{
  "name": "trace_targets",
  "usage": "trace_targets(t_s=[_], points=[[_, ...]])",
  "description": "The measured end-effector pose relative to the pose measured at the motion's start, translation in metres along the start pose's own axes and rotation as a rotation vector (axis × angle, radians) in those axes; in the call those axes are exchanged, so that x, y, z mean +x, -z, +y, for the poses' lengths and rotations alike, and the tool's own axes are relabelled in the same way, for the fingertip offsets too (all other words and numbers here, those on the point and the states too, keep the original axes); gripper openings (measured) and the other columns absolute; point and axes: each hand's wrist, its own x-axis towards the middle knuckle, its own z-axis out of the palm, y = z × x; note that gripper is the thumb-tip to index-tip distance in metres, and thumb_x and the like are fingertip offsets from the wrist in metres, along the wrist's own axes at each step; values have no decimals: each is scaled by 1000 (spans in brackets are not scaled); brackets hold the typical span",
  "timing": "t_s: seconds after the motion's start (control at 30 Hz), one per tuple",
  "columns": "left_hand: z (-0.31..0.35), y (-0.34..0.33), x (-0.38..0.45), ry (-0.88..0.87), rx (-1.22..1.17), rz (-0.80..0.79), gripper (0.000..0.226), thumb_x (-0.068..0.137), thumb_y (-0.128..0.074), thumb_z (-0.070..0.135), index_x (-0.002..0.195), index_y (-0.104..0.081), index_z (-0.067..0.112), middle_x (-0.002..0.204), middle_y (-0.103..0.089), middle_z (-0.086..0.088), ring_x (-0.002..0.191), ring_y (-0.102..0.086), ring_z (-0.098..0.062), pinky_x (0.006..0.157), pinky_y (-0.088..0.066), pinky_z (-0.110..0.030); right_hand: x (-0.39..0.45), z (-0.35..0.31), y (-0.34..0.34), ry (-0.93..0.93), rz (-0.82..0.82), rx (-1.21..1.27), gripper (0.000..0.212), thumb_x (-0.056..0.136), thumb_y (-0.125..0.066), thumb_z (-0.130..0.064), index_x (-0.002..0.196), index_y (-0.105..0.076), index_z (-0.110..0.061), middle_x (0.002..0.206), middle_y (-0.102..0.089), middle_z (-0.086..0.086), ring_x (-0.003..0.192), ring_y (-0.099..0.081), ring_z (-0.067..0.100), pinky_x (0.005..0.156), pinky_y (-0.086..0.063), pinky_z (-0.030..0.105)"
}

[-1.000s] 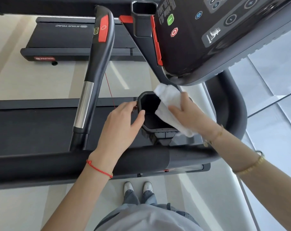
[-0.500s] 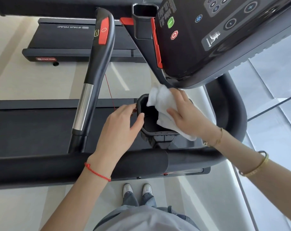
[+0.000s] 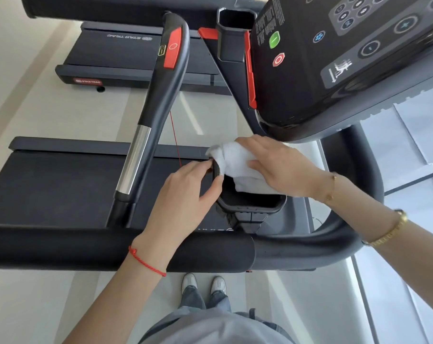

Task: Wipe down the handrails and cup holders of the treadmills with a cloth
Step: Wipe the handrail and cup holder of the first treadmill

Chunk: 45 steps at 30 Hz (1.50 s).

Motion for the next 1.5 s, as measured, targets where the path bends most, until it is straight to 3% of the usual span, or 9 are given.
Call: trace_targets(t_s=[0.13,0.33,0.6,0.8,0.93,1.03,1.27,1.4,1.5], points=[[1,1,0,-1,2,8,37,96,-50,40,125,-61,20,101,-63,7,92,-59,-14,82,-49,-32,1,-2,0,39,-28,-31,54,96,-52,-15,147,-32,-11,132,-50,9,113,-50,31,99,-39,40],[1,1,-1,2,22,20,40,96,-51,41,129,-57,20,104,-61,6,94,-58,-13,81,-47,-29,30,-14,-2,-7,-13,-123,47,96,-49,-38,141,-37,-31,118,-59,-5,90,-63,29,70,-52,41],[1,0,-1,-15,-12,15,48,97,-50,39,142,-48,25,120,-61,8,110,-56,-8,92,-45,-24,-18,4,-5,-183,5,291,68,91,-62,-32,148,-26,-38,136,-42,-5,112,-51,20,87,-35,25],[-2,-1,1,-14,-21,-4,49,94,-46,43,140,-50,25,116,-62,9,107,-58,-9,89,-48,-27,0,-8,-3,-209,59,257,60,87,-60,-12,141,-42,-29,127,-54,0,114,-52,24,96,-42,42],[-4,-2,1,-23,-30,-8,48,95,-46,43,141,-48,28,116,-62,9,108,-58,-8,95,-49,-31,-34,-19,-19,-412,181,454,71,90,-62,-17,150,-24,-26,145,-36,6,125,-44,24,89,-30,20],[-5,-3,1,-23,-19,-4,49,95,-45,44,142,-47,27,118,-62,8,108,-58,-9,94,-50,-32,-49,-35,-29,-529,220,618,79,93,-60,-22,154,-8,-23,149,-32,8,132,-37,21,96,-27,22],[-5,-4,1,-30,-13,-7,50,95,-44,44,142,-48,25,123,-62,6,110,-59,-10,95,-48,-29,-39,-34,-9,-579,173,874,64,96,-57,-16,147,-19,-24,135,-48,-3,114,-49,0,92,-40,19],[-6,-5,0,-31,-15,3,48,96,-46,42,141,-48,26,121,-62,9,108,-59,-8,91,-47,-25,-60,-44,-22,-676,123,931,66,95,-60,-30,145,-17,-24,123,-54,0,115,-54,15,90,-46,29],[-6,-5,0,-26,-16,4,48,96,-46,42,142,-48,26,121,-62,9,108,-58,-7,91,-46,-24,-46,-42,-6,-588,121,875,37,97,-55,-19,128,-36,-17,102,-54,-3,98,-57,17,74,-44,23]])
